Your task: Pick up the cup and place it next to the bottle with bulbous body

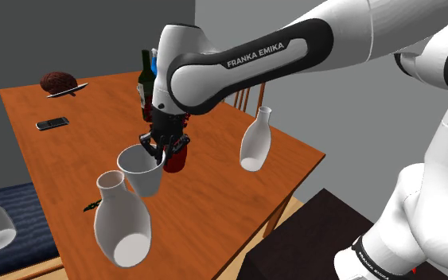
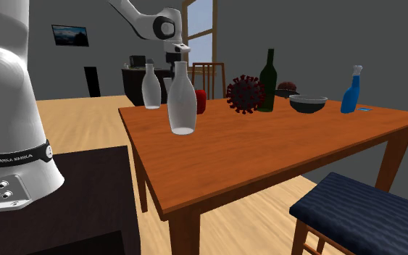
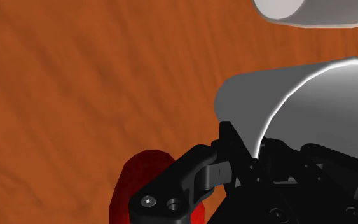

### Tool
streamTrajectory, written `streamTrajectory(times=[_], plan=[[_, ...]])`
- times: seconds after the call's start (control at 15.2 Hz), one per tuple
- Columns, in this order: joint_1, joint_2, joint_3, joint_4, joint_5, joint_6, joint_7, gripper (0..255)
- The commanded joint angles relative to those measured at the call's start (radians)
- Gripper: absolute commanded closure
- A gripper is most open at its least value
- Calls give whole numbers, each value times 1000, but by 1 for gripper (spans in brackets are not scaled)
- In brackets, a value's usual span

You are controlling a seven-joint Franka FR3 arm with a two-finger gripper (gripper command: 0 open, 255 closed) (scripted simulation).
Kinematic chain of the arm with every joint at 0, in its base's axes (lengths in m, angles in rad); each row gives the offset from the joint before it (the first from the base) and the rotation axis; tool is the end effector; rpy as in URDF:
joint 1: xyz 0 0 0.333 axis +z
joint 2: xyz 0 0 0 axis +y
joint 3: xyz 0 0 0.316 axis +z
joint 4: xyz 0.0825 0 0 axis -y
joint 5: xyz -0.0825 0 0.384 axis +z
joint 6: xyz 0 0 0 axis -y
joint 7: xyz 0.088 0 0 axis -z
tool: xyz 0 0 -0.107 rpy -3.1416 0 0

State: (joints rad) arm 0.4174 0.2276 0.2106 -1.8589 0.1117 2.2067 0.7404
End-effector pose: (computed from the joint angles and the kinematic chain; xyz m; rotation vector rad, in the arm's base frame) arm 0.5088 0.3653 0.4123 -2.9421 0.2677 -0.0105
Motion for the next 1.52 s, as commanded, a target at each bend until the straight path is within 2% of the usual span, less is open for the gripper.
streamTrajectory(times=[0.0, 0.4, 0.92, 0.99, 1.32, 1.45], plan=[[1, 9, 0, -14, 0, 23, -1, 255], [3, 47, -1, -53, -3, 99, -8, 255], [3, 47, -1, -53, -3, 99, -8, 255], [3, 46, -1, -53, -3, 99, -7, 0], [4, 46, -1, -53, -3, 99, -7, 0], [-4, 7, -1, -37, 3, 44, -12, 0]])
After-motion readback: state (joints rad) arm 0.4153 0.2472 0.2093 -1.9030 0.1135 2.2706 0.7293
